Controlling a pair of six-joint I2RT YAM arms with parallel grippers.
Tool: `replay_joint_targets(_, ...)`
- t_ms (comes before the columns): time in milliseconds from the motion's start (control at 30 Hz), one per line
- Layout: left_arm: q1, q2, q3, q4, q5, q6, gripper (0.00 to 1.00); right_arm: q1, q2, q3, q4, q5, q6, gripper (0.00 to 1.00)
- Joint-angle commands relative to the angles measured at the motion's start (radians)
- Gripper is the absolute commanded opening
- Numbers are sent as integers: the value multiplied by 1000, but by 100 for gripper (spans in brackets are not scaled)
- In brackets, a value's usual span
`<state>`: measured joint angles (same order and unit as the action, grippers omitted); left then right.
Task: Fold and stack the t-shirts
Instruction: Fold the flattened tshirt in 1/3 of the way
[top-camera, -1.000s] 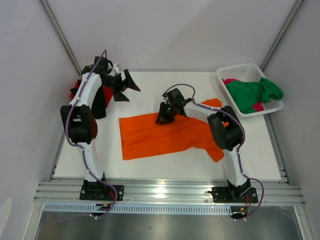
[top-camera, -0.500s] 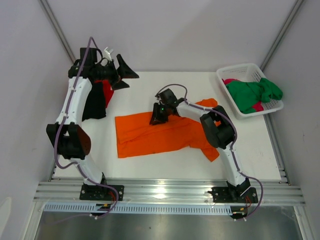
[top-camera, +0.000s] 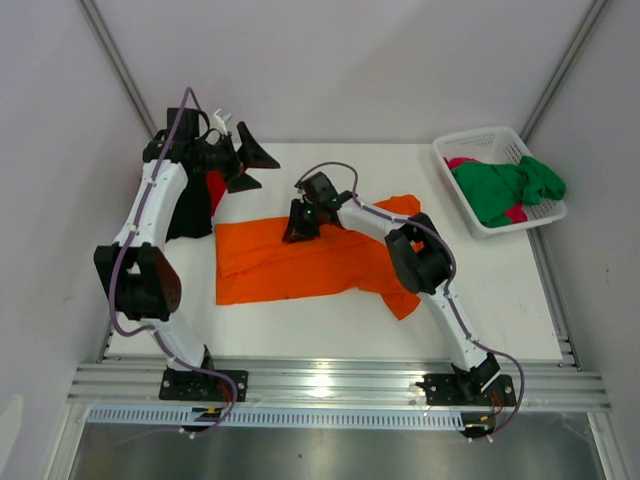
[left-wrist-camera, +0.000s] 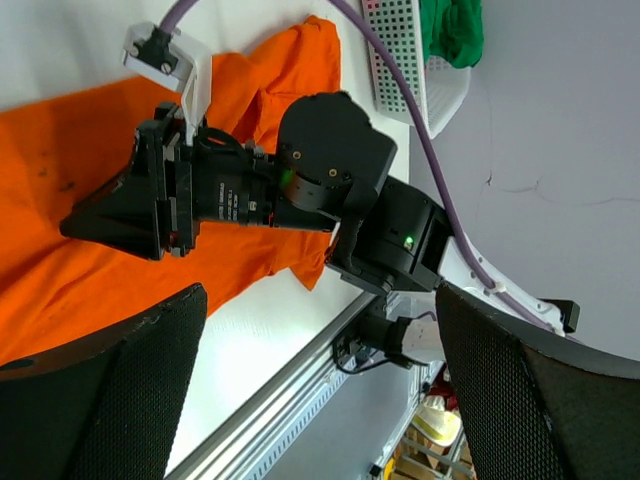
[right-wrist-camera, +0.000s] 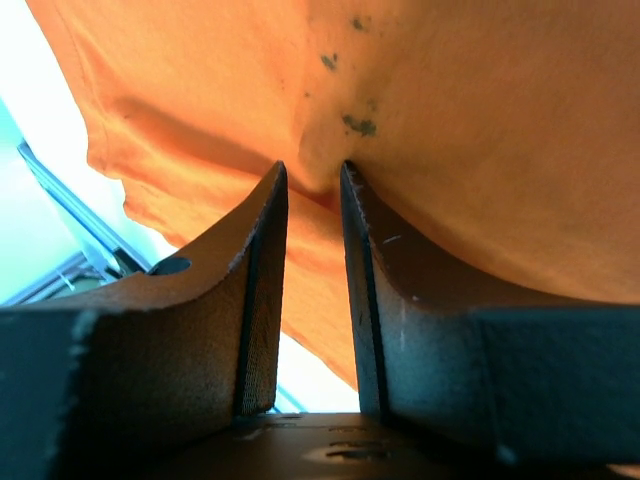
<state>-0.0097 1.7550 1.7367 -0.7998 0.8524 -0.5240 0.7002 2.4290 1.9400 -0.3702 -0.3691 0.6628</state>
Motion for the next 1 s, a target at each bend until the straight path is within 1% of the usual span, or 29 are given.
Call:
replay_joint_targets(0,7,-66,-26,40,34,-5,98,10,64,78,-41,21,12,30)
replay_joint_targets(200,7,-72,-74,60,31,2,98,9,24,74,-52,53,-26,30)
replay_joint_targets(333,7,-54,-98,80,30,7,98,-1,-120,-41,5,85,-57,30)
replay_joint_targets(600,4,-3,-219,103,28,45,98,-45,-344,-127,34,136,-86,30)
replay_joint_targets(633,1,-3,-236,103,28,61,97,-63,-452,-185,51,174,-78,31)
replay_joint_targets(700,1,-2,-238,90,24,64,97,-74,-472,-205,42,183,-72,31)
replay_joint_targets(800,-9,-15,-238,65,-19,68,97,-87,-528,-248,-38,239,-45,31)
replay_joint_targets(867,-22,-35,-240,16,-96,79,97,-88,-583,-300,-65,262,-37,30)
replay_joint_targets(900,-27,-41,-238,-27,-134,88,97,-84,-606,-370,-67,271,-31,30)
replay_joint_targets(967,-38,-64,-238,-61,-215,94,97,-80,-648,-441,-81,309,-20,30)
